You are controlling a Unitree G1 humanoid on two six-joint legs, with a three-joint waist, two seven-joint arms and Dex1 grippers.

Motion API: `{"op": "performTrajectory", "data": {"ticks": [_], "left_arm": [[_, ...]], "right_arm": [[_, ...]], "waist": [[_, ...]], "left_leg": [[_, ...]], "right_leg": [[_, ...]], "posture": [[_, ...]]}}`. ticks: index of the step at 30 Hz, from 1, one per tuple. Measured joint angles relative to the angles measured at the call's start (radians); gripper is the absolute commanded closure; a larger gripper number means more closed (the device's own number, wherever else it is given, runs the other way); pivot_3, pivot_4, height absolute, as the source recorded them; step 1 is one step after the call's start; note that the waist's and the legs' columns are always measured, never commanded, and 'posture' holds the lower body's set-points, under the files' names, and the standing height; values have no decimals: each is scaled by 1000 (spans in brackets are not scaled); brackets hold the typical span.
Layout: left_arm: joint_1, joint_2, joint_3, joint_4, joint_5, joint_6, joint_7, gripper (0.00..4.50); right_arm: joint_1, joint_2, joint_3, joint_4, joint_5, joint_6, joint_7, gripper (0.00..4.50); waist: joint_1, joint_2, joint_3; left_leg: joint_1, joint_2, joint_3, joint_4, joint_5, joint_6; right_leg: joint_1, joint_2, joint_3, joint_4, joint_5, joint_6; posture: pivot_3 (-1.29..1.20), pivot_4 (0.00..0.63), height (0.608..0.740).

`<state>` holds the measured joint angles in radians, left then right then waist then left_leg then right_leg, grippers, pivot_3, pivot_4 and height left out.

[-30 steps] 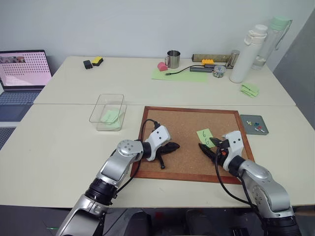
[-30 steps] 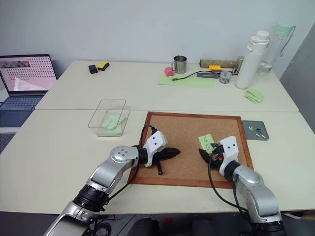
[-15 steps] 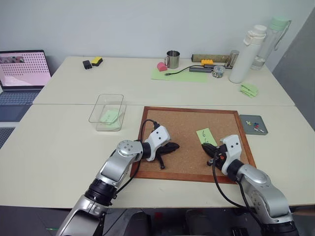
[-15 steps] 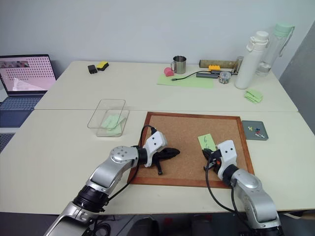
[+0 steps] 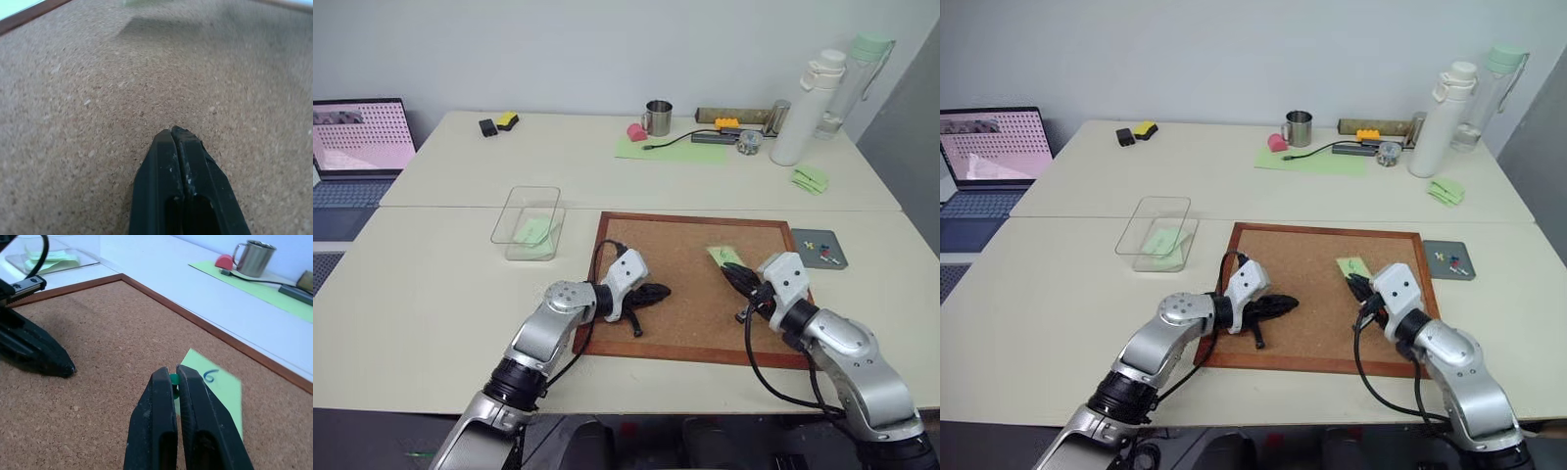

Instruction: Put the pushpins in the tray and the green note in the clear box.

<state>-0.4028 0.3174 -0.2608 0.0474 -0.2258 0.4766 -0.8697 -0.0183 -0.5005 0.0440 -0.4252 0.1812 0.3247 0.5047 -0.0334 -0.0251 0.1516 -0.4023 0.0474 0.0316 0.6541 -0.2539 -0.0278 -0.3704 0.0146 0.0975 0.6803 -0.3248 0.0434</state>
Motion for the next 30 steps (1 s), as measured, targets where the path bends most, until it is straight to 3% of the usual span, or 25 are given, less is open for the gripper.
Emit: {"op": "performTrajectory", "data": {"ticks": [4, 10, 21, 30], "left_arm": [[-10, -104, 161, -48, -269, 294, 31, 3294], [-111, -223, 456, -92, -639, 654, 230, 2127], [-102, -344, 621, -63, -878, 861, 508, 68], [-106, -387, 640, -13, -912, 779, 620, 68]], "right_arm": [[-1, -1, 1, 1, -9, -24, 6, 4500], [-10, -2, 19, -42, -46, -34, 9, 4500], [-58, 12, 21, -85, -73, -33, 2, 4500], [-120, 23, 60, -124, -80, -34, 18, 4500]], "waist": [[2, 0, 1], [2, 0, 1], [5, 0, 1], [5, -1, 1]], "left_leg": [[-9, 0, -3, 6, 0, 0], [-12, -1, -8, 9, 0, 0], [-12, -2, -10, 9, 0, -1], [-12, -2, -10, 9, 2, -3]], "right_leg": [[-5, 0, -2, 1, 0, 0], [-6, -1, -4, 1, 0, 0], [-5, -1, -5, 1, 0, 0], [-4, -1, -5, 1, 0, 0]], "posture": [[0, 150, 740], [0, 150, 740], [0, 150, 740], [0, 150, 740]]}}
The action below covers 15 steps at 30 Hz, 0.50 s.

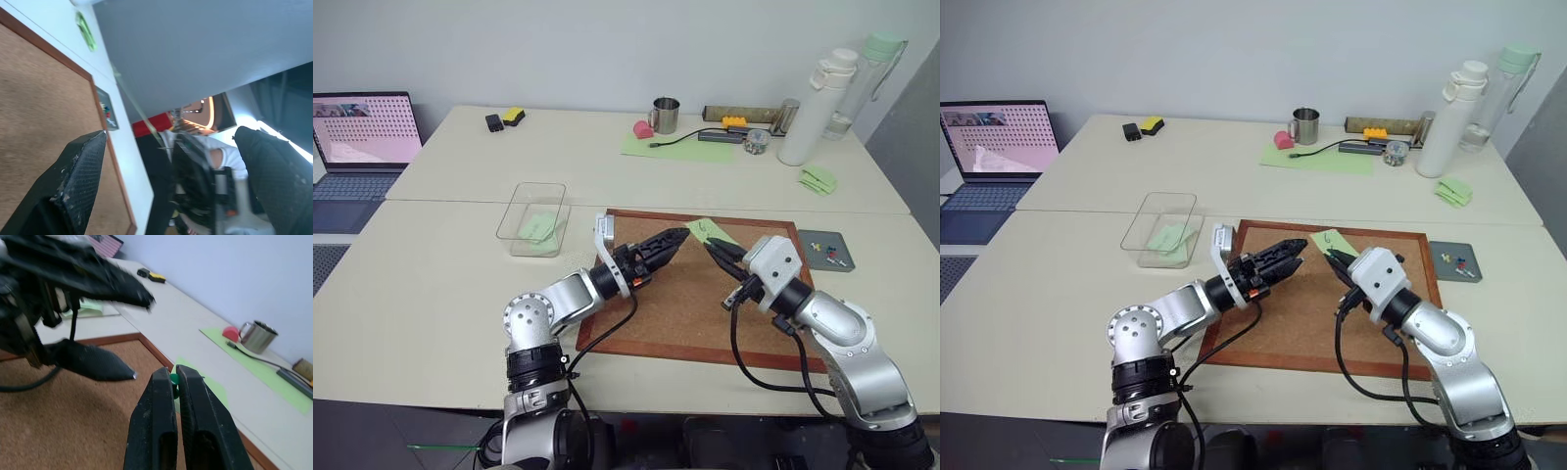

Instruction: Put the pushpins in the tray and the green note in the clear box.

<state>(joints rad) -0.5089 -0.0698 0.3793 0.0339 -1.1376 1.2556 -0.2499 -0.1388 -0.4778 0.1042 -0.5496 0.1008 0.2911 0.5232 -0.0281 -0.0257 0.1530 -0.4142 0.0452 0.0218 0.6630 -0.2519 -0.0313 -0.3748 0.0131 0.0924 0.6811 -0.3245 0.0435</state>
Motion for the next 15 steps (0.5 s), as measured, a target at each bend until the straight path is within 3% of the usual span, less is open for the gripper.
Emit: {"op": "performTrajectory", "data": {"ticks": [11, 15], "left_arm": [[-49, -30, -28, 52, -46, -30, 10, 68], [-49, -10, -54, 53, -40, -59, -9, 779]], "right_arm": [[-32, -26, 60, -15, -34, -29, 45, 4500], [-32, -27, 60, -16, -38, -30, 48, 4500]], "waist": [[1, 0, 0], [2, 0, 0]], "left_leg": [[0, 0, 0, 0, 0, -1], [0, 0, 0, 0, 1, -1]], "right_leg": [[0, 0, 0, 0, 0, 0], [0, 0, 0, 0, 0, 0]], "posture": [[0, 150, 740], [0, 150, 740]]}}
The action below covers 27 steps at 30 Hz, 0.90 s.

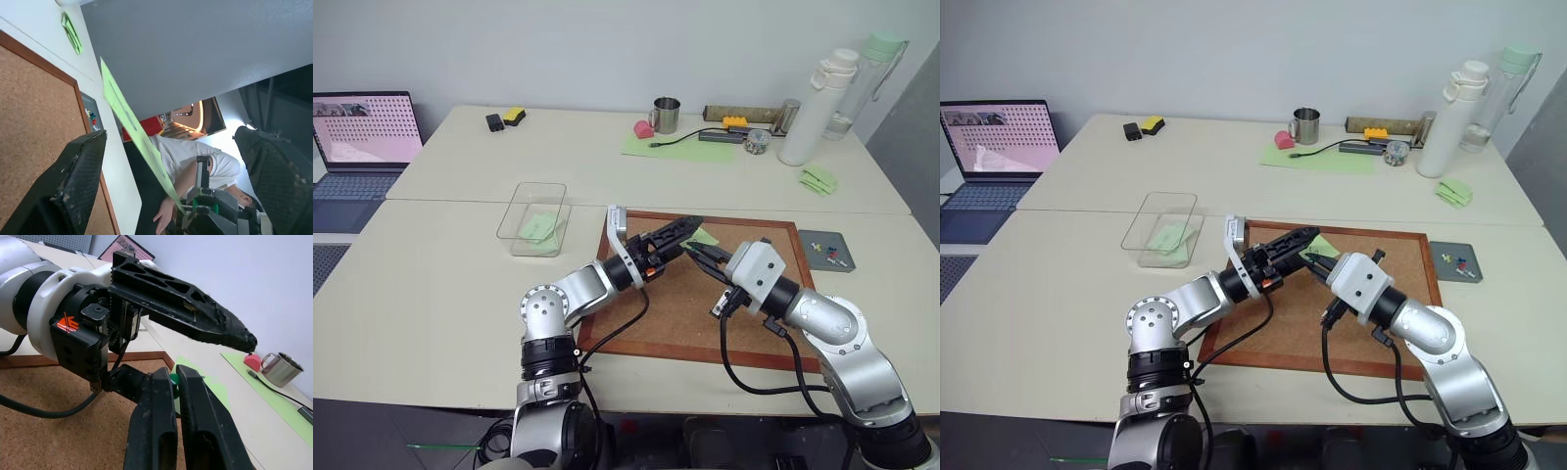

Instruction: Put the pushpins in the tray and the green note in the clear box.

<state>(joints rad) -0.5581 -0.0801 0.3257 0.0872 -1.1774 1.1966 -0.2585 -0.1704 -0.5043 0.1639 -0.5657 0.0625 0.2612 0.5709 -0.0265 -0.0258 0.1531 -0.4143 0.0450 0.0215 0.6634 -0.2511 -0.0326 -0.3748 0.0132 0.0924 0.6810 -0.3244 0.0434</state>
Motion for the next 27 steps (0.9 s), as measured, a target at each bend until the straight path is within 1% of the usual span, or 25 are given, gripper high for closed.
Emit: {"op": "performTrajectory", "data": {"ticks": [3, 8, 10, 12, 13, 14, 16, 19, 20, 27], "left_arm": [[0, 17, -14, 1, 0, -7, -26, 1317], [-4, 35, -29, 3, 0, -10, -42, 2345], [-6, 35, -32, 3, -1, -16, -52, 2663], [-6, 36, -36, 4, 0, -26, -55, 3094], [-6, 36, -36, 5, 0, -29, -56, 3225], [-6, 36, -37, 5, 0, -30, -56, 3474], [-6, 36, -41, 6, 0, -31, -56, 3782], [-6, 35, -47, 8, 0, -31, -56, 4387], [-6, 35, -47, 8, 0, -32, -56, 4482], [-6, 44, -48, 16, 0, -47, -62, 4482]], "right_arm": [[-1, 0, 0, -2, 0, 0, 1, 4500], [-4, 0, 0, -12, -1, 1, 5, 4500], [-8, -2, 0, -14, -1, 5, 13, 4500], [-11, -2, 0, -19, 0, 7, 18, 4500], [-13, -2, 0, -21, 0, 7, 19, 4500], [-16, -2, 0, -21, 0, 8, 20, 4500], [-18, -2, 0, -22, 0, 8, 22, 4500], [-19, -2, 0, -23, 0, 8, 30, 4500], [-19, -2, 0, -25, 0, 8, 32, 4500], [-12, -2, -3, -46, 0, 8, 37, 4500]], "waist": [[0, 0, 0], [0, 0, 0], [0, 0, 0], [0, 0, 0], [0, 0, 0], [0, 0, 0], [0, 0, 0], [0, 0, 0], [0, 0, 0], [0, 0, 0]], "left_leg": [[0, 0, 0, 0, 0, 0], [0, 0, 0, 0, 0, 0], [0, 0, 0, 0, 0, 0], [0, 0, 0, 0, 0, 0], [0, 0, 0, 0, 0, 0], [0, 0, 0, 0, 0, 0], [0, 0, 0, 0, 0, 0], [0, 0, 0, 0, 0, 0], [0, 0, 0, 0, 0, 0], [0, 0, 0, 0, 0, 0]], "right_leg": [[0, 0, 0, 0, 0, 0], [0, 0, 0, 0, 0, 0], [0, 0, 0, 0, 0, 0], [0, 0, 0, 0, 0, 0], [0, 0, 0, 0, 0, 0], [0, 0, 0, 0, 0, 0], [0, 0, 0, 0, 0, 0], [0, 0, 0, 0, 0, 0], [0, 0, 0, 0, 0, 0], [0, 0, 0, 0, 0, 0]], "posture": [[0, 150, 740], [0, 150, 740], [0, 150, 740], [0, 150, 740], [0, 150, 740], [0, 150, 740], [0, 150, 740], [0, 150, 740], [0, 150, 740], [0, 150, 740]]}}
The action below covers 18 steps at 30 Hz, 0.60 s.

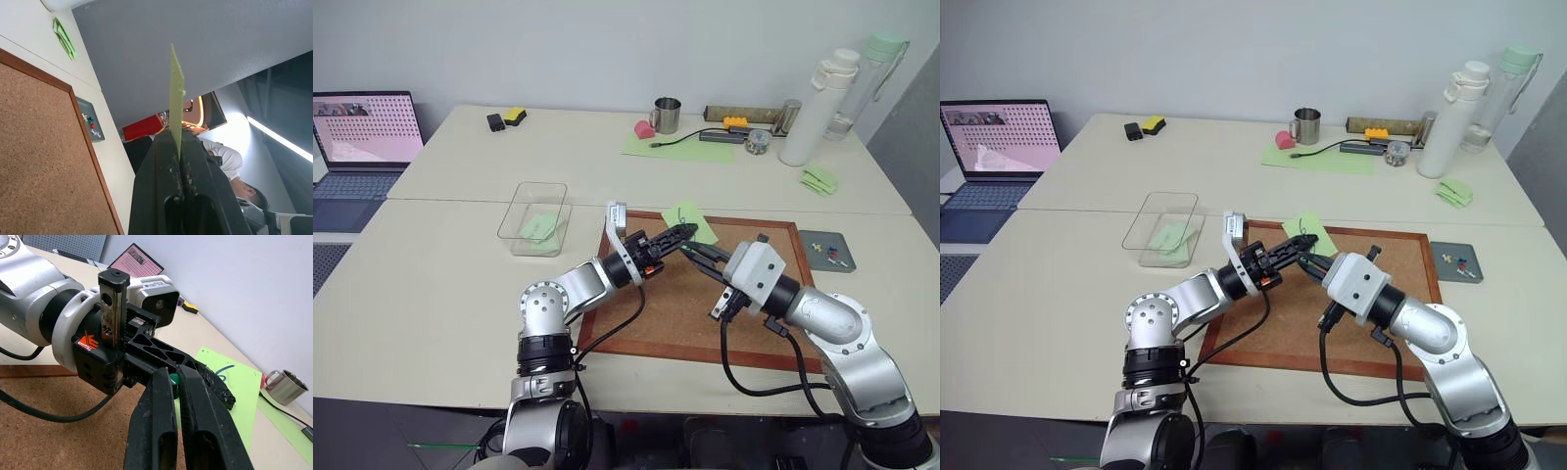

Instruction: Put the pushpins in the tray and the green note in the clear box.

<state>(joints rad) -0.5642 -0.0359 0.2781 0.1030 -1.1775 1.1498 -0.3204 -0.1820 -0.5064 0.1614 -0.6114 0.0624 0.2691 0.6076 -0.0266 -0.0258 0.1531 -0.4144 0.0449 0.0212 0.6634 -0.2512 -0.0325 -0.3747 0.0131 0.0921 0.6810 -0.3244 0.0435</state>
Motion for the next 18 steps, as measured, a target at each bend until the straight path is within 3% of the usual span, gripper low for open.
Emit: {"op": "performTrajectory", "data": {"ticks": [6, 13, 18], "left_arm": [[-7, 79, -80, 8, 96, -50, -80, 4482], [-56, 187, -263, -12, 292, -183, -277, 4482], [-140, 263, -512, -135, 534, -430, -470, 4482]], "right_arm": [[18, 21, -41, -20, 33, 20, -20, 4500], [4, 183, -301, -50, 246, 239, -207, 4500], [-26, 95, -500, 164, 269, 381, -292, 4500]], "waist": [[0, 0, 0], [4, 0, 0], [9, 1, 0]], "left_leg": [[0, 0, 0, 0, 0, 0], [0, 0, 0, 0, 0, -1], [0, -1, 4, -1, 0, 0]], "right_leg": [[0, 0, 0, 0, 0, 0], [0, -1, -1, 0, 0, 0], [0, -1, 2, -1, 0, 0]], "posture": [[0, 150, 740], [0, 150, 740], [0, 150, 740]]}}
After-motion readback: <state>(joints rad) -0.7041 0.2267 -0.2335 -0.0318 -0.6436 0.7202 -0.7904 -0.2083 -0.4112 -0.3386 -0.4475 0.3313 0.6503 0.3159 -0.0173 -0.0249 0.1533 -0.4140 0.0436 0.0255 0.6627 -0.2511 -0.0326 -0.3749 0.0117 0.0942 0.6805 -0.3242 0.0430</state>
